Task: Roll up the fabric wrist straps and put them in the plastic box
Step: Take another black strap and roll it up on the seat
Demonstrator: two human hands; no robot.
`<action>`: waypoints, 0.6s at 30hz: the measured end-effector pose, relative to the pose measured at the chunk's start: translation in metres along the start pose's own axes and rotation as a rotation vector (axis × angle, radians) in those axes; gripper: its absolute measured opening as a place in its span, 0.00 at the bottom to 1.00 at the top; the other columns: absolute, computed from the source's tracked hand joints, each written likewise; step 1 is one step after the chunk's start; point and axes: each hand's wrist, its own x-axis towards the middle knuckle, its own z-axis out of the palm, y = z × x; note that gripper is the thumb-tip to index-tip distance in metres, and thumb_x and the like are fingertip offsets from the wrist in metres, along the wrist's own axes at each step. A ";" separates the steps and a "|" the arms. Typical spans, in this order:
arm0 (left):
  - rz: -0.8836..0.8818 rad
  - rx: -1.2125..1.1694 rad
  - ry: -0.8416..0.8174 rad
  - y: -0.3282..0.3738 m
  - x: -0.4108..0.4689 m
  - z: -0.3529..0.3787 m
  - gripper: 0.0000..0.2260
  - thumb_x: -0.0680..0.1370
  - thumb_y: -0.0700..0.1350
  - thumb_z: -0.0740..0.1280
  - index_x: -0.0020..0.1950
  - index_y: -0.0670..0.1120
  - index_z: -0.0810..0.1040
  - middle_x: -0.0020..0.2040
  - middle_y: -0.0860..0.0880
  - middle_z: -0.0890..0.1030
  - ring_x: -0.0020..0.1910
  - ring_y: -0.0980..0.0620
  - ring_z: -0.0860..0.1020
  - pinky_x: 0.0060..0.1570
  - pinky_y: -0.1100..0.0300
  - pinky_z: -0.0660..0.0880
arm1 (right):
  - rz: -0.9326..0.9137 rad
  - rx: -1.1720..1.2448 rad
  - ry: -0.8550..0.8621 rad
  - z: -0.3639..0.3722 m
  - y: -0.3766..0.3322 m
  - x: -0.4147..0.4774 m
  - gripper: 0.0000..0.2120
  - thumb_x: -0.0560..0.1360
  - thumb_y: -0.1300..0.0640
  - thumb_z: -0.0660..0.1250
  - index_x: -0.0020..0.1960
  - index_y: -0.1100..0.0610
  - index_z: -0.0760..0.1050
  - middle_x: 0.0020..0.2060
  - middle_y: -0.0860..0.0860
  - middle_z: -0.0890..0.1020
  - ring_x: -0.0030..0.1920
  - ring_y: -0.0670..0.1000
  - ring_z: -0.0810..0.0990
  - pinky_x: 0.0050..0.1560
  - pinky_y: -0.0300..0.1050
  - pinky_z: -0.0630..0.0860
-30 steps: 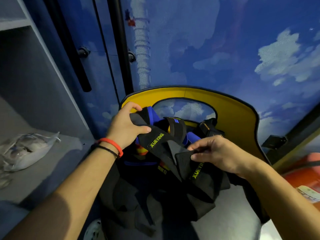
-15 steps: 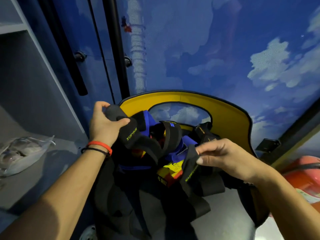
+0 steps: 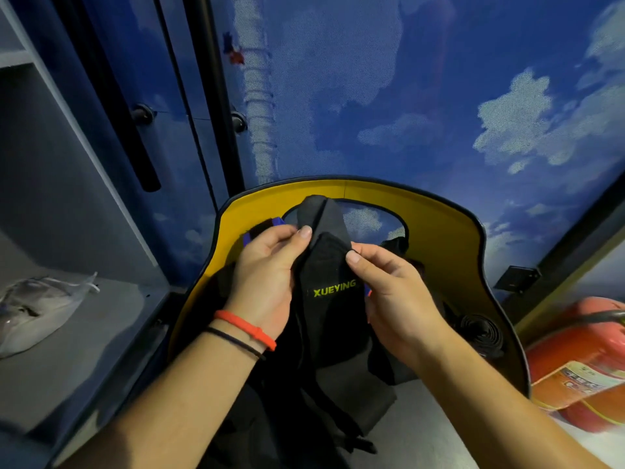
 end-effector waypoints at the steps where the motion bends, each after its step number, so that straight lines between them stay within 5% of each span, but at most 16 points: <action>1: -0.013 -0.017 -0.005 0.001 -0.003 0.003 0.13 0.77 0.41 0.71 0.59 0.36 0.79 0.55 0.35 0.83 0.54 0.42 0.84 0.53 0.53 0.81 | -0.008 -0.008 0.018 0.001 0.002 0.001 0.08 0.79 0.63 0.67 0.55 0.61 0.82 0.51 0.59 0.86 0.51 0.54 0.85 0.55 0.50 0.81; 5: -0.075 -0.053 -0.028 0.002 -0.009 0.007 0.09 0.80 0.40 0.67 0.59 0.37 0.79 0.50 0.40 0.85 0.46 0.49 0.85 0.41 0.61 0.80 | -0.064 -0.059 0.085 0.002 0.007 0.004 0.05 0.79 0.62 0.68 0.51 0.57 0.82 0.49 0.57 0.86 0.51 0.54 0.85 0.56 0.51 0.78; 8: -0.095 -0.063 -0.025 0.004 -0.010 0.008 0.09 0.81 0.40 0.66 0.59 0.38 0.79 0.49 0.41 0.86 0.46 0.49 0.86 0.42 0.61 0.81 | -0.131 -0.127 0.131 0.002 0.011 0.005 0.05 0.79 0.61 0.70 0.54 0.57 0.81 0.51 0.56 0.86 0.56 0.56 0.84 0.62 0.54 0.77; 14: -0.114 -0.104 0.009 0.004 -0.013 0.009 0.10 0.81 0.39 0.66 0.60 0.38 0.79 0.52 0.40 0.86 0.48 0.49 0.86 0.43 0.60 0.81 | -0.221 -0.197 0.209 0.009 0.013 0.005 0.05 0.78 0.63 0.70 0.54 0.59 0.81 0.44 0.47 0.86 0.49 0.46 0.85 0.51 0.38 0.78; 18: -0.114 -0.135 0.063 0.002 -0.015 0.011 0.07 0.82 0.39 0.65 0.57 0.40 0.80 0.49 0.40 0.86 0.45 0.49 0.86 0.42 0.59 0.81 | -0.257 -0.236 0.254 0.014 0.018 0.005 0.06 0.77 0.63 0.72 0.53 0.60 0.82 0.46 0.50 0.87 0.51 0.48 0.85 0.55 0.40 0.80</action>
